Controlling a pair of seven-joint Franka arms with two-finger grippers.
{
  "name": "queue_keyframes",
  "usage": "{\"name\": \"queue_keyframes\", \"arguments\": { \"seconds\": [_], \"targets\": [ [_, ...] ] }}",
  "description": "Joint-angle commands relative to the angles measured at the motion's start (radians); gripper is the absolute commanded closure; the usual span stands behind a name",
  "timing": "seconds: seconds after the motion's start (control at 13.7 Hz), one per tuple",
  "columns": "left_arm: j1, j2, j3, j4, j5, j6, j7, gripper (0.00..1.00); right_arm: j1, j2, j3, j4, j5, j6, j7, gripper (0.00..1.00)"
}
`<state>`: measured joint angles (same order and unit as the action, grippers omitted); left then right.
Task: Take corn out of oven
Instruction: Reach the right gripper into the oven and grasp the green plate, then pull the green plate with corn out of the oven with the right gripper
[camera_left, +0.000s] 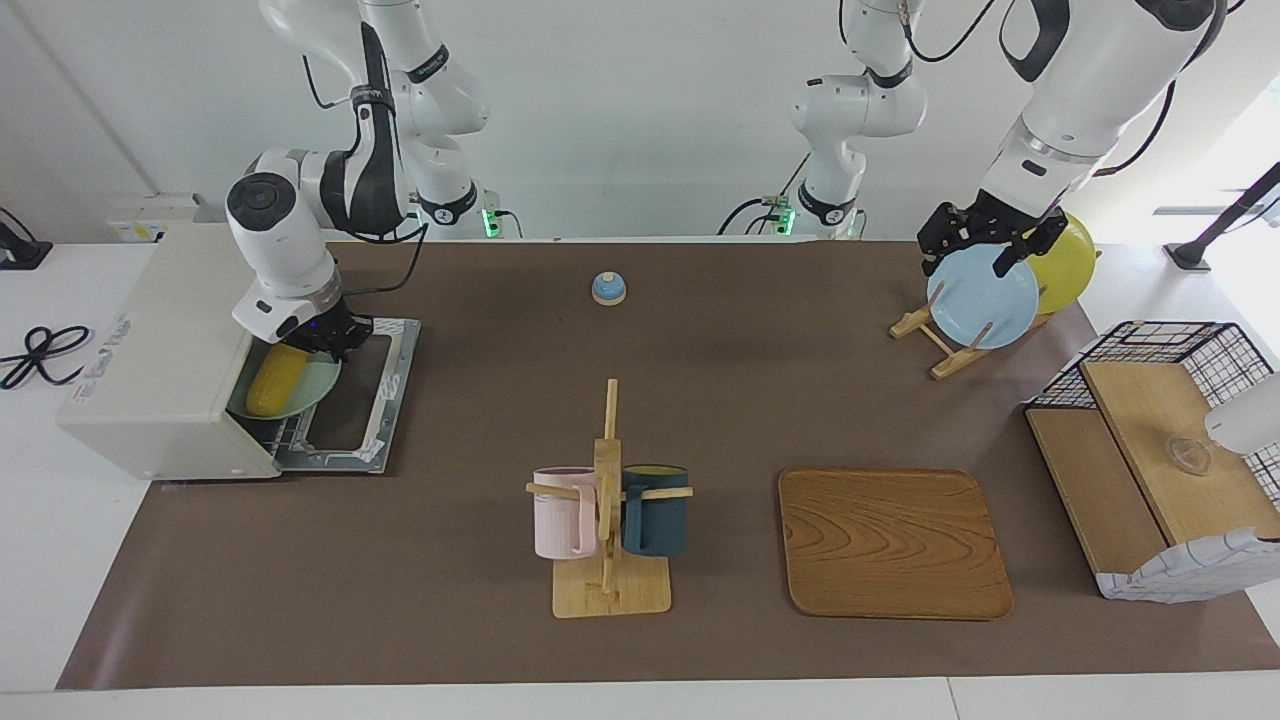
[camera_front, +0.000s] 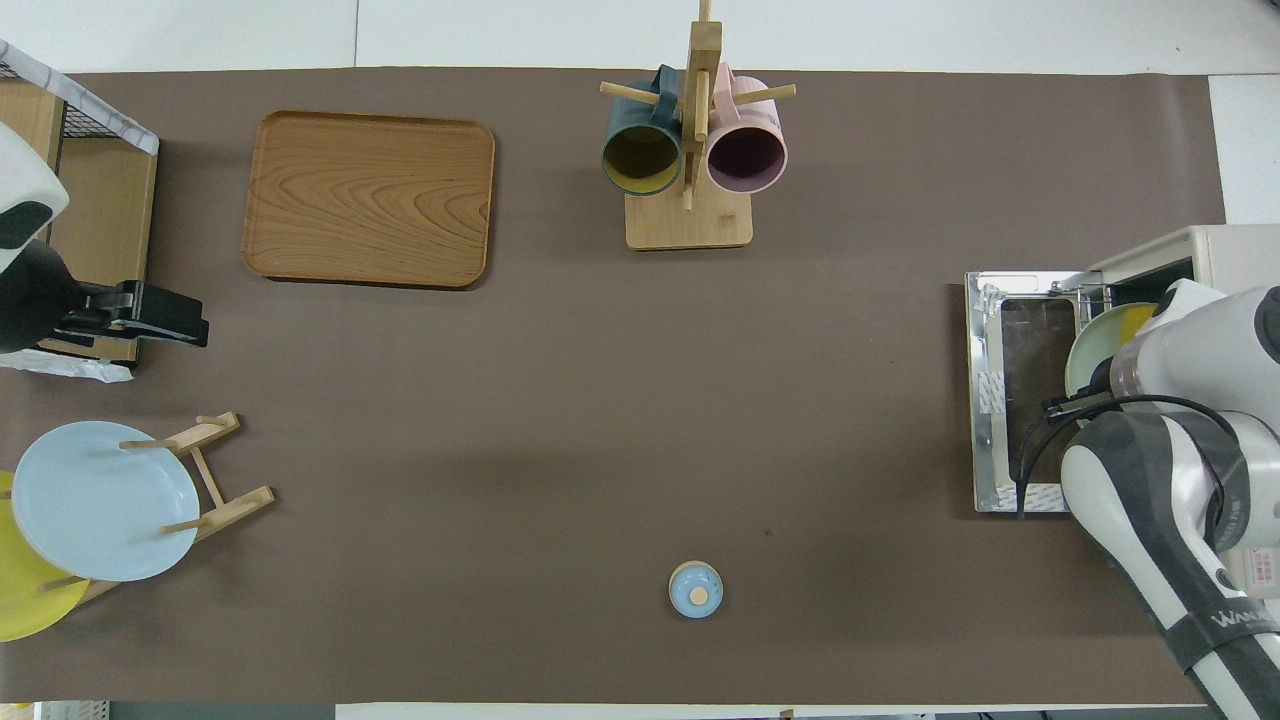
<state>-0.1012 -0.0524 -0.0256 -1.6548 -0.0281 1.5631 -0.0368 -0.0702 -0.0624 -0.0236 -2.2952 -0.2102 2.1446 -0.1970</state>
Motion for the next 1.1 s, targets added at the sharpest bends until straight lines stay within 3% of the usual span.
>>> {"name": "queue_keyframes", "arguments": {
  "seconds": [0.0, 0.44, 0.73, 1.02],
  "targets": [
    [0.002, -0.018, -0.004, -0.017, 0.013, 0.008, -0.006, 0.00, 0.033, -0.016, 0.007, -0.029, -0.078, 0.006, 0.052, 1.00],
    [0.003, -0.020, -0.002, -0.017, 0.013, 0.005, -0.003, 0.00, 0.205, -0.014, 0.008, 0.043, -0.208, -0.167, 0.128, 1.00],
    [0.003, -0.018, 0.000, -0.017, 0.013, 0.005, -0.011, 0.00, 0.367, -0.007, 0.008, 0.114, -0.209, -0.294, 0.285, 1.00],
    [0.018, -0.018, 0.000, -0.017, 0.013, 0.009, -0.006, 0.00, 0.505, -0.010, 0.010, 0.128, -0.195, -0.327, 0.437, 1.00]
  ]
}}
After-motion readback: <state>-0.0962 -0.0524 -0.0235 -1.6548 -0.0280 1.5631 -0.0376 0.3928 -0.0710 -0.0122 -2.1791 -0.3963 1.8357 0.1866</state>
